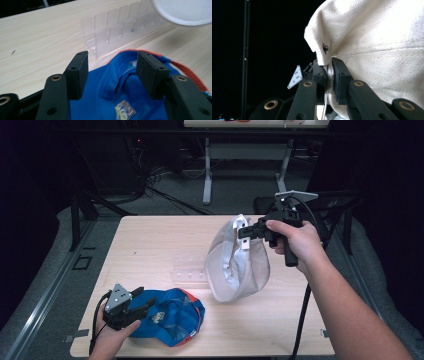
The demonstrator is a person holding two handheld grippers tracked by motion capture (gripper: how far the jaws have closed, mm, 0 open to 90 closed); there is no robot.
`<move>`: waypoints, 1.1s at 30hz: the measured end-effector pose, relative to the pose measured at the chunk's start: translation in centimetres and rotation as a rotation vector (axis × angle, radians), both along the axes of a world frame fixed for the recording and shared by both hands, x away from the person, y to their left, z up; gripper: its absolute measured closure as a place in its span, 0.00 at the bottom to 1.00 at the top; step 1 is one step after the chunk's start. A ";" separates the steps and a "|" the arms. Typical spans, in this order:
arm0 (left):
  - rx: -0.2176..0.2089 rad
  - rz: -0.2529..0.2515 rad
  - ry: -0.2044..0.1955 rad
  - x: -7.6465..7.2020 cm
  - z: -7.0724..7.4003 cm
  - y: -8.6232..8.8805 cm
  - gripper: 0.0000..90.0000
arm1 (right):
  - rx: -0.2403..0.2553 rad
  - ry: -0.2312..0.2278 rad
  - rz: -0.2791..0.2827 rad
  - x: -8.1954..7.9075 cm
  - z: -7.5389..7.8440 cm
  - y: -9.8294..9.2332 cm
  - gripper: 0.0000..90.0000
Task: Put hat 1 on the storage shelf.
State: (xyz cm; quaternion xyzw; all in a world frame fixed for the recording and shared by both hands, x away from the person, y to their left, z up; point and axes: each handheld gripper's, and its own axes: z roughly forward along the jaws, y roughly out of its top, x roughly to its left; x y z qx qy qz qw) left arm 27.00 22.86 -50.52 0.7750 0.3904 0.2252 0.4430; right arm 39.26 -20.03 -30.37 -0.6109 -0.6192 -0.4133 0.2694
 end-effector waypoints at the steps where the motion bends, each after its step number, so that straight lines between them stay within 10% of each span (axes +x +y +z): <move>1: 0.000 0.000 0.000 0.0 0.0 0.0 0.50 | 0.003 -0.003 0.002 0.1 0.1 0.2 0.91; 19: 0.007 -0.189 -0.086 0.8 3.6 -9.7 0.47 | 0.109 -0.023 -0.015 2.5 0.2 4.1 0.91; 26: 0.085 -0.230 -0.114 1.0 3.5 -12.7 0.47 | 0.117 -0.025 -0.012 2.9 0.2 5.0 0.91; 33: 0.211 -0.159 -0.103 2.2 2.2 -14.7 0.58 | 0.117 -0.029 -0.017 3.1 0.4 5.6 0.91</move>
